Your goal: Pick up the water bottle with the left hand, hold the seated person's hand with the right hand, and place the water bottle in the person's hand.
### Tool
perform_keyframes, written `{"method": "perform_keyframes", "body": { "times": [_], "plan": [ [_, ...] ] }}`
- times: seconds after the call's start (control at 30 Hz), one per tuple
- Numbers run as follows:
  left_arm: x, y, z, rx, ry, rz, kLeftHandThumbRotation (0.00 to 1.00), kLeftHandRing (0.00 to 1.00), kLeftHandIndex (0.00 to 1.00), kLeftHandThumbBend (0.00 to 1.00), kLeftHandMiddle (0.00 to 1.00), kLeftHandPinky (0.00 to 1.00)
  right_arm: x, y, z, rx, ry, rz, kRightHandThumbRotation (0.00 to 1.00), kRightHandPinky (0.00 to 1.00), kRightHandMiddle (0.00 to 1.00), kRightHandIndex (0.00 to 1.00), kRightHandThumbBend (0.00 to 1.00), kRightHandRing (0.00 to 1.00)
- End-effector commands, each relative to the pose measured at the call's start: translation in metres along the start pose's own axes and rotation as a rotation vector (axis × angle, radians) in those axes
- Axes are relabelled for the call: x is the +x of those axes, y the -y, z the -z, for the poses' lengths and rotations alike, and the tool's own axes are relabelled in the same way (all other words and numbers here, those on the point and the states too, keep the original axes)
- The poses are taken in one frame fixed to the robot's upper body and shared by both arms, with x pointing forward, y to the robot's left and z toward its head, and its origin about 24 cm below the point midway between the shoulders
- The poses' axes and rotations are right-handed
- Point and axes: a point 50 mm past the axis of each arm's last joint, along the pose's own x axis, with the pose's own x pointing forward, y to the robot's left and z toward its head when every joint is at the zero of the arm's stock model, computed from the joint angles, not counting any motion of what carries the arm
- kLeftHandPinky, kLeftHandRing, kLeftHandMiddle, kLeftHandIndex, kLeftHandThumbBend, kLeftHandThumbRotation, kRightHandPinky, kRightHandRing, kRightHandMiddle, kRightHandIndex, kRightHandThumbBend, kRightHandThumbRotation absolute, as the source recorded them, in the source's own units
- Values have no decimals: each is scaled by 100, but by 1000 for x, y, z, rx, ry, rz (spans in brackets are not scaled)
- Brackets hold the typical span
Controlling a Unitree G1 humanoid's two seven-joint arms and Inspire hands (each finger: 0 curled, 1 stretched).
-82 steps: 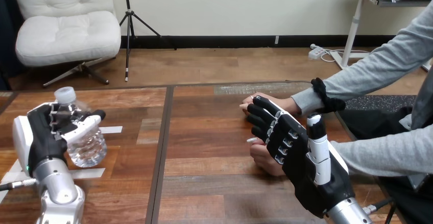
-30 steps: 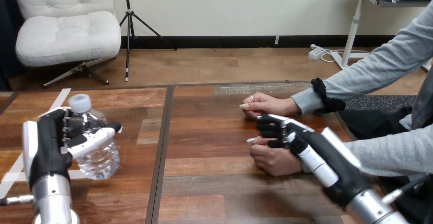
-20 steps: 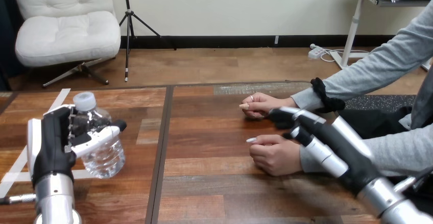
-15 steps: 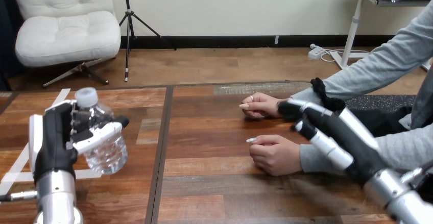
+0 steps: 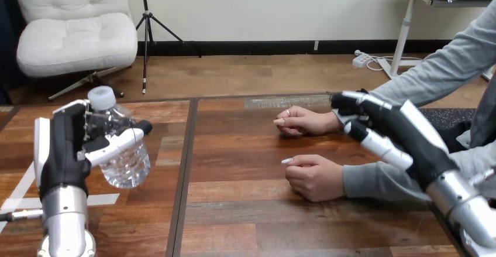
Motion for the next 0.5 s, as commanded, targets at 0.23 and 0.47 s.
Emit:
{"method": "perform_keyframes", "body": {
  "times": [0.23, 0.47],
  "plan": [
    [11, -2, -43, -35, 182, -11, 0, 38, 42, 71, 41, 33, 32, 37, -17, -141, 68, 78, 95, 75, 83, 83, 97, 81],
    [11, -2, -43, -31, 179, -11, 0, 38, 42, 71, 41, 33, 35, 40, -13, -196, 31, 59, 95, 76, 83, 84, 100, 82]
  ]
}}
